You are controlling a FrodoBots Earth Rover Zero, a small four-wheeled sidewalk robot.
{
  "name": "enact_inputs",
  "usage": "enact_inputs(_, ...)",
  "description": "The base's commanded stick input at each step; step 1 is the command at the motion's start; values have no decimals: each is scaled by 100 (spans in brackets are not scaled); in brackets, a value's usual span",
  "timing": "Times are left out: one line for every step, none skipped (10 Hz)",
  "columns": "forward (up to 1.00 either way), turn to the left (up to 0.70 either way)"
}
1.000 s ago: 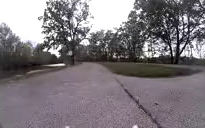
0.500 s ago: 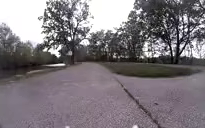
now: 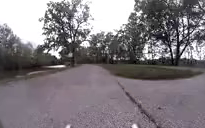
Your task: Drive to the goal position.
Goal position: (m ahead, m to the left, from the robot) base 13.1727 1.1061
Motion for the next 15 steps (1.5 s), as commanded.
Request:
enact_inputs(70, 0)
enact_inputs(70, 0)
enact_inputs(70, 0)
enact_inputs(70, 0)
enact_inputs(70, 0)
enact_inputs(70, 0)
enact_inputs(70, 0)
enact_inputs(70, 0)
enact_inputs(70, 0)
enact_inputs(70, 0)
enact_inputs(70, 0)
enact_inputs(70, 0)
enact_inputs(70, 0)
enact_inputs(70, 0)
enact_inputs(70, 0)
